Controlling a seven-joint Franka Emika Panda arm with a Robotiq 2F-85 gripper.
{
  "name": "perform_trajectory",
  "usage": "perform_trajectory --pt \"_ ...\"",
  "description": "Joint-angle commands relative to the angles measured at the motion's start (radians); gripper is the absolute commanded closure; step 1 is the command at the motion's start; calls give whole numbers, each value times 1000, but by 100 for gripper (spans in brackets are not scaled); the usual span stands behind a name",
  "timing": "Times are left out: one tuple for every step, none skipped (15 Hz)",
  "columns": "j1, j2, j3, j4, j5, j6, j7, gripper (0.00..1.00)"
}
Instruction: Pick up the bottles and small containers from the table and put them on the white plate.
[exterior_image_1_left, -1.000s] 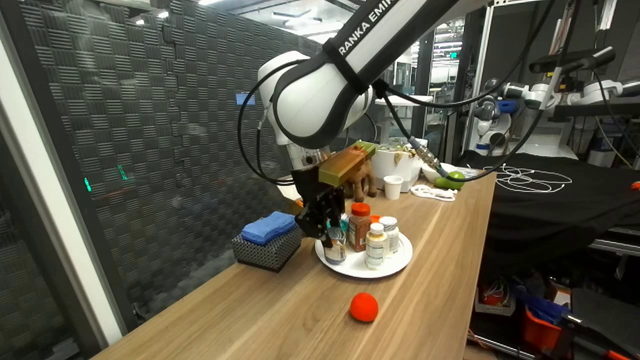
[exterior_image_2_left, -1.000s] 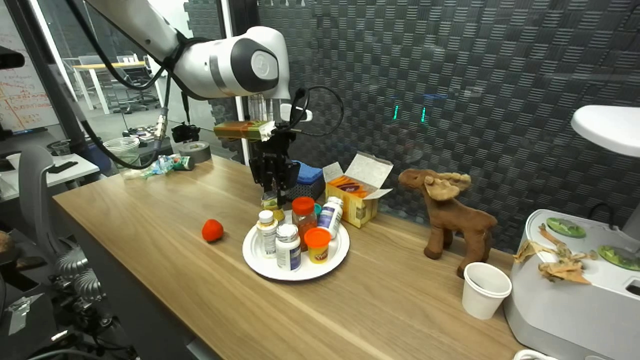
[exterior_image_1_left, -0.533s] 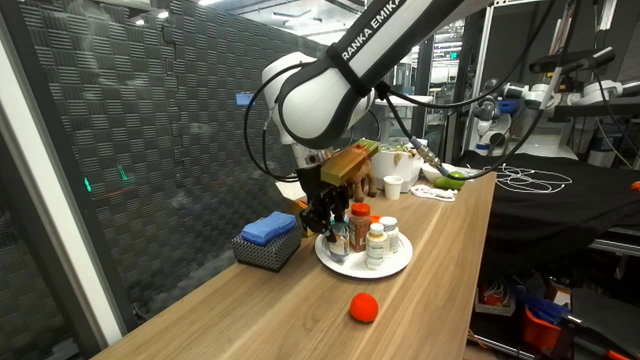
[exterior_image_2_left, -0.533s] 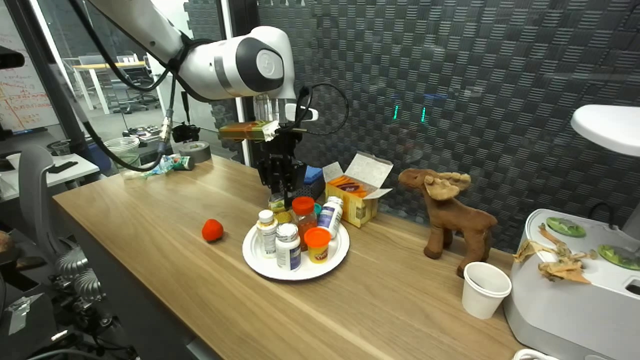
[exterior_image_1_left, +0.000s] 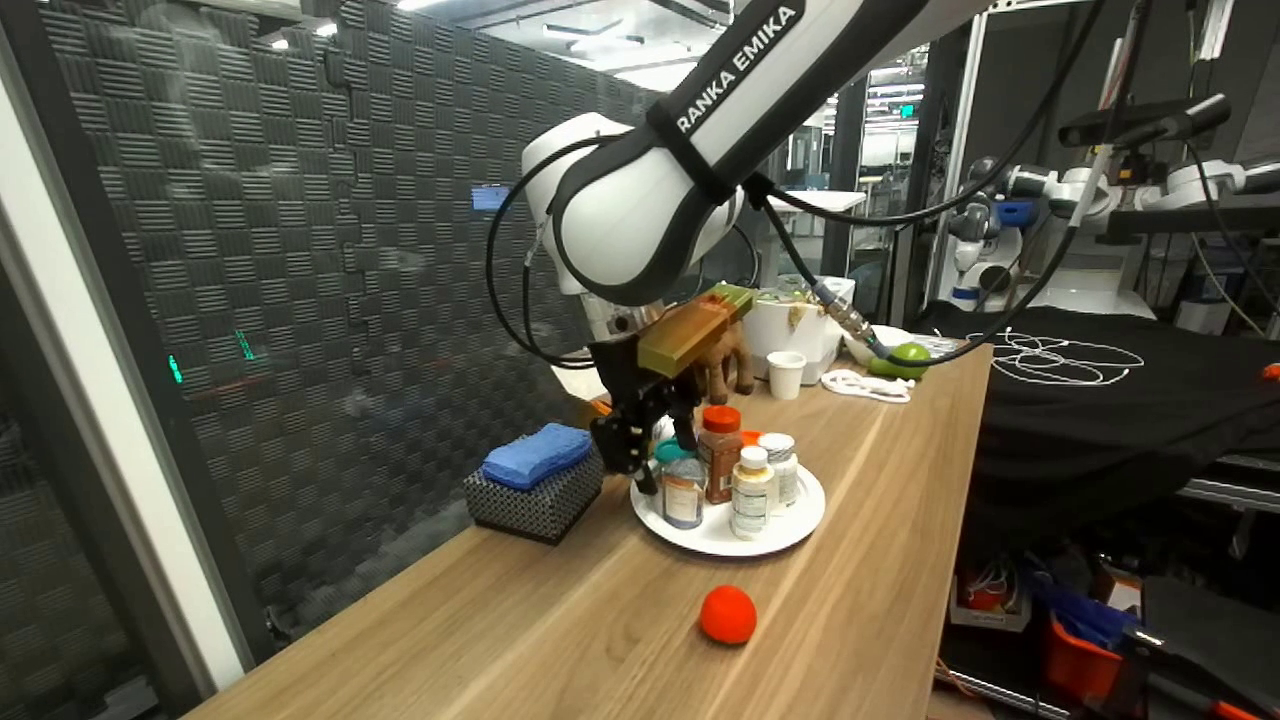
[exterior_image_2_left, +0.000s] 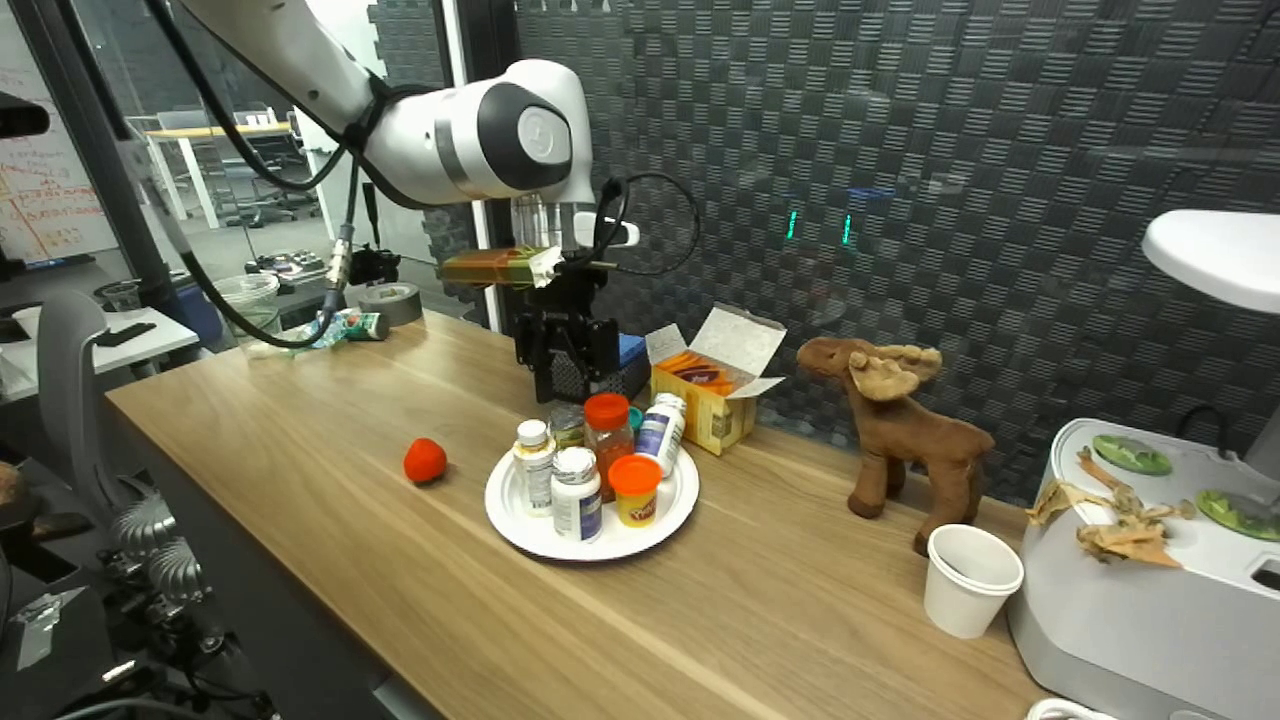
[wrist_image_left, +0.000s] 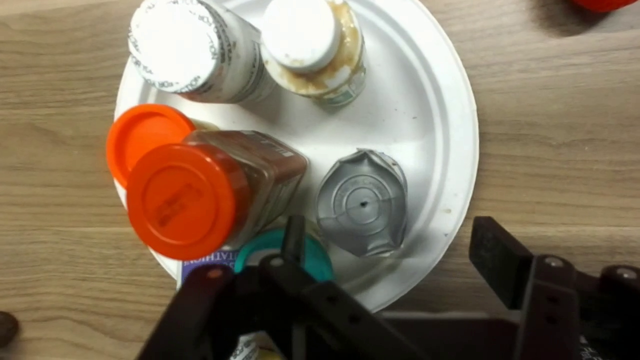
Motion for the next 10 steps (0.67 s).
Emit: perform_trajectory --pt "11 -2 -1 17 -20 -2 8 0" --pt "14 -4 1 15 -22 -1 7 0" --pt "24 -10 -1 11 -32 3 19 0" --pt "36 -17 -6 6 -48 8 37 0" --pt "51 -29 -8 -1 -67 10 53 0" --pt "68 -40 -10 -7 -92 7 71 0" --pt "82 -50 -8 -12 -114 4 87 1" --pt "103 -66 -9 -22 -145 5 113 0" --pt "122 -78 -9 -27 -174 5 139 0" --pt "144 -92 -5 -38 -207 0 159 0"
